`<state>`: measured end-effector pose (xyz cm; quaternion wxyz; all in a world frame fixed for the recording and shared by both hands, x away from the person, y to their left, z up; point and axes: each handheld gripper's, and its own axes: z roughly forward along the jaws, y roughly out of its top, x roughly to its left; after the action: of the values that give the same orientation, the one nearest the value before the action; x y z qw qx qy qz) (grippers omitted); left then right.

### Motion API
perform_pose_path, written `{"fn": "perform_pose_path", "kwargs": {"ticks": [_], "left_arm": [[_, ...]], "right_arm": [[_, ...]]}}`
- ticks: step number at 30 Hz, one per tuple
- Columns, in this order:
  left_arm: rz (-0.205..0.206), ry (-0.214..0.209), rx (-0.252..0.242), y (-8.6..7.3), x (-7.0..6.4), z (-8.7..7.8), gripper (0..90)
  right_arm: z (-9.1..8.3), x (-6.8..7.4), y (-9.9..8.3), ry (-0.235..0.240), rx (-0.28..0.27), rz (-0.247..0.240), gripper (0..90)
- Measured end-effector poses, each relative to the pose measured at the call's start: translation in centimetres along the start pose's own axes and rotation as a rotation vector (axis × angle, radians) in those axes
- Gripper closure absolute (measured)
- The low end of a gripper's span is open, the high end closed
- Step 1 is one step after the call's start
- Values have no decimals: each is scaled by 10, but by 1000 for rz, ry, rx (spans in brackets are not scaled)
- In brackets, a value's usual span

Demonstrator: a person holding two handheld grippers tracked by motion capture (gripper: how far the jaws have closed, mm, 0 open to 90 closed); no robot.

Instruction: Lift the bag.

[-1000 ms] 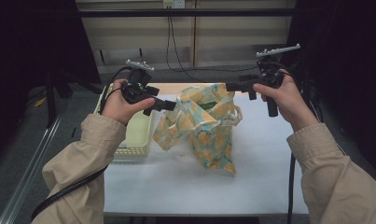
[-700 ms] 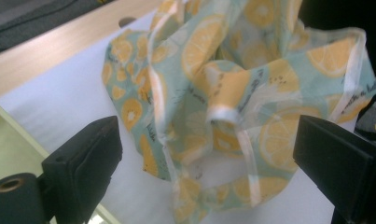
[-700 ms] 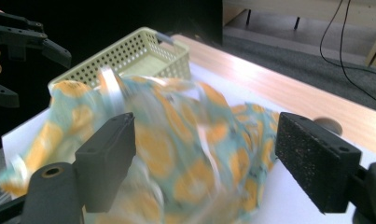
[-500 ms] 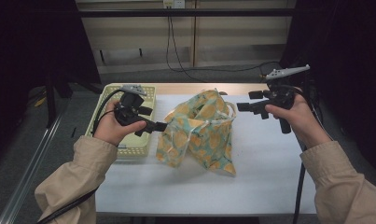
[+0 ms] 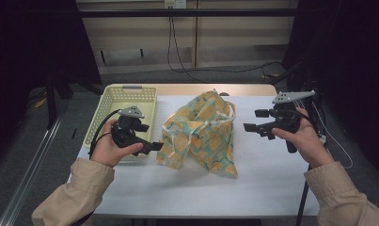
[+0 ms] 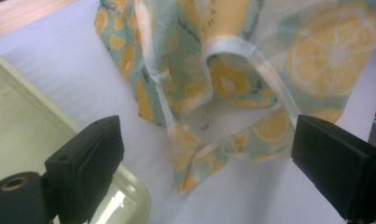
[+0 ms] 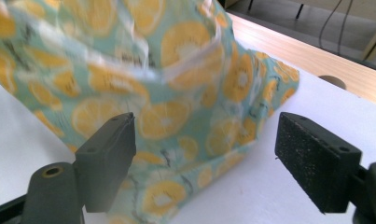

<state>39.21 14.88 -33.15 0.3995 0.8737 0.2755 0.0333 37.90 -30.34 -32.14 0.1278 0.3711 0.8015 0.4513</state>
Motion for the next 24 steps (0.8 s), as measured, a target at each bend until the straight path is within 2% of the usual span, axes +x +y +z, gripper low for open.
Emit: {"fn": "perform_pose_path", "kwargs": {"ticks": [2,5,8,9,12,13,16,20,21,22,24], "left_arm": [[-2,13,1,-5,-2,1,88],[4,-5,2,-13,-6,2,88],[5,1,1,-21,-11,3,88],[7,-19,-2,-24,-11,4,88],[10,-22,1,-31,-15,6,88],[7,-8,0,-34,-16,6,88],[6,-25,-7,-42,-18,10,88],[9,-23,12,-54,-24,16,88],[17,-10,23,-57,-27,17,88],[25,-23,23,-61,-28,19,88],[17,-32,18,-68,-29,22,89]], "right_arm": [[1,2,-7,2,4,3,206],[3,4,-19,5,9,8,206],[5,8,-30,16,14,3,206],[6,10,-34,18,15,2,206],[8,14,-46,20,26,-3,206],[9,16,-50,22,29,-3,205],[12,21,-62,31,32,-3,205],[17,27,-80,28,47,-11,205],[18,28,-84,29,52,-9,205],[19,30,-89,34,52,-11,205],[21,33,-100,36,59,-17,204]]}}
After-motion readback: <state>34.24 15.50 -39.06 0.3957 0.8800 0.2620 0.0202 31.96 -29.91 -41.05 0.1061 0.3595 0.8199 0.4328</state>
